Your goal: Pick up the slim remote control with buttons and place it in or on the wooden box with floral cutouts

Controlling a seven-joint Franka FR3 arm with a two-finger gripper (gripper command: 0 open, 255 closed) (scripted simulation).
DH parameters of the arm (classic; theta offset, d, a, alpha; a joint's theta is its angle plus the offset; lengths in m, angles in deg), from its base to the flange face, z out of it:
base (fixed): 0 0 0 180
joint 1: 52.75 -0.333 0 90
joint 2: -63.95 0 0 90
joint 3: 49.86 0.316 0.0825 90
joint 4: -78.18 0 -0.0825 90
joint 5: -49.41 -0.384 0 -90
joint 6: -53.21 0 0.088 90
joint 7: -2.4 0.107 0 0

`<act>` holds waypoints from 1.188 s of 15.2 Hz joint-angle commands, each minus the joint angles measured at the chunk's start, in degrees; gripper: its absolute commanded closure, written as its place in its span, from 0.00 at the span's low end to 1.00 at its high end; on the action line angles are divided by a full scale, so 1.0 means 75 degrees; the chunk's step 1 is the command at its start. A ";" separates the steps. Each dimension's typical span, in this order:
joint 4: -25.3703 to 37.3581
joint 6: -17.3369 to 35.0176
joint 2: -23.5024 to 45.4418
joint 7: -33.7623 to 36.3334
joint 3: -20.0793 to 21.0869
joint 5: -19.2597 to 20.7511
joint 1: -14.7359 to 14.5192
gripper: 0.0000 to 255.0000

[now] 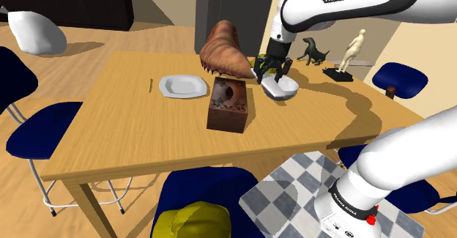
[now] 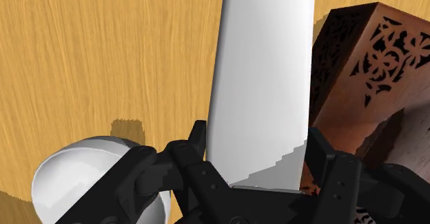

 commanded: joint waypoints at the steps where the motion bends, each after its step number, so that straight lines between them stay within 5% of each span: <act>1: 0.0439 0.0005 0.0431 0.0315 0.0222 -0.0025 -0.0085 1.00; 9: 0.2611 -0.0088 0.2518 0.1631 0.1028 0.0286 -0.0421 1.00; 18: 0.1902 0.0819 0.2723 0.1670 0.1040 0.0338 -0.0441 1.00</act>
